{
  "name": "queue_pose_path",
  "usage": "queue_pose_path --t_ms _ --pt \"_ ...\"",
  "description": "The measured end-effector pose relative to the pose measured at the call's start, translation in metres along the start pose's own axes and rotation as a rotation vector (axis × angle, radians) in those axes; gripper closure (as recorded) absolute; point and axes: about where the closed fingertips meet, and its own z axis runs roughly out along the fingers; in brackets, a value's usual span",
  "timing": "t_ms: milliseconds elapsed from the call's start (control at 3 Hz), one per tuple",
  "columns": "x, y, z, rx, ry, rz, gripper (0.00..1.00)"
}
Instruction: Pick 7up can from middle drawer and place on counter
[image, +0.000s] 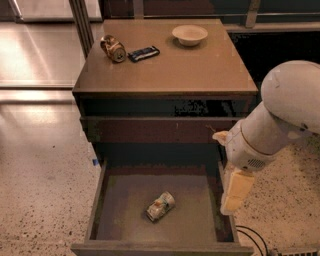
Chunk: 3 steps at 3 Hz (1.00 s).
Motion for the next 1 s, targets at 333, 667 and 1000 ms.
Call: queue_pose_path --t_ms 333,667,1000 --pt "0.01 0.0 0.046 -0.01 -0.11 0.028 0.0" --pt "0.015 -0.004 0.102 -0.033 -0.199 0.024 0.0" --pt "0.015 -0.004 0.102 -0.033 -0.199 0.024 0.0"
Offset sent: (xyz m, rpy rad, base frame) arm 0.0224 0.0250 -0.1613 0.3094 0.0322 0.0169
